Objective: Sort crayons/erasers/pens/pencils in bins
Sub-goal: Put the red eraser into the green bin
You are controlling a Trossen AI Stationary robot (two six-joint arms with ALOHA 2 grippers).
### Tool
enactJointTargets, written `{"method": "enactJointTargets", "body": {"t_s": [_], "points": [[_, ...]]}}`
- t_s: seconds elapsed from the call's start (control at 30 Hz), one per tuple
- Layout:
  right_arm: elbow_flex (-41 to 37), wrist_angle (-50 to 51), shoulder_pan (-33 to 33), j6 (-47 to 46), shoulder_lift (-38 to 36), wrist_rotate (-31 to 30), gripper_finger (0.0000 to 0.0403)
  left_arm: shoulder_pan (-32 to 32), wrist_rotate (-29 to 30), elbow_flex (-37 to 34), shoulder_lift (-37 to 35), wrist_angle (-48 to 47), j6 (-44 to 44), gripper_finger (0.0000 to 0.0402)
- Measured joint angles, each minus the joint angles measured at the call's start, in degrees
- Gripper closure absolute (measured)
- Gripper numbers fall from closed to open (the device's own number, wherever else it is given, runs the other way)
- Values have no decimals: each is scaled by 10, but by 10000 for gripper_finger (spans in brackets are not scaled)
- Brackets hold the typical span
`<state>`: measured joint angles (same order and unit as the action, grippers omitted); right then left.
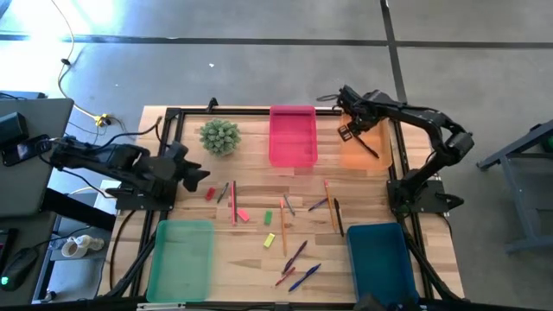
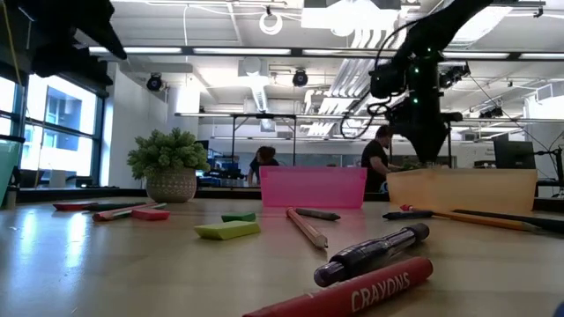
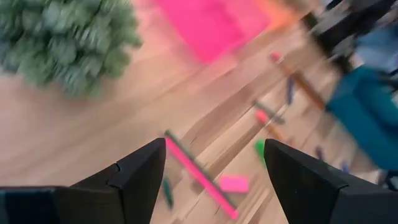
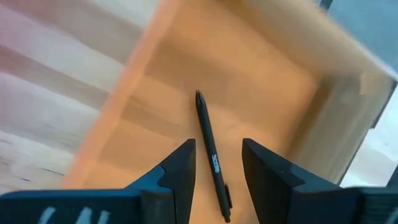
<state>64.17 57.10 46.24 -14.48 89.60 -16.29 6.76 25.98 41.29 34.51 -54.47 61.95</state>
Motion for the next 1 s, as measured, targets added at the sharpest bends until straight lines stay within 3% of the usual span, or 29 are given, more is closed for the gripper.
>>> {"method": "enactJointTargets", "body": {"t_s": [0.27,0.63,1.0], "points": [[43,2,-1,5,-61,0,281,0,-57,27,71,-88,66,140],[44,-3,-1,11,-215,6,281,0,-86,27,145,-92,110,140],[44,-2,-1,10,-239,18,281,-5,-111,27,237,-89,135,140]]}}
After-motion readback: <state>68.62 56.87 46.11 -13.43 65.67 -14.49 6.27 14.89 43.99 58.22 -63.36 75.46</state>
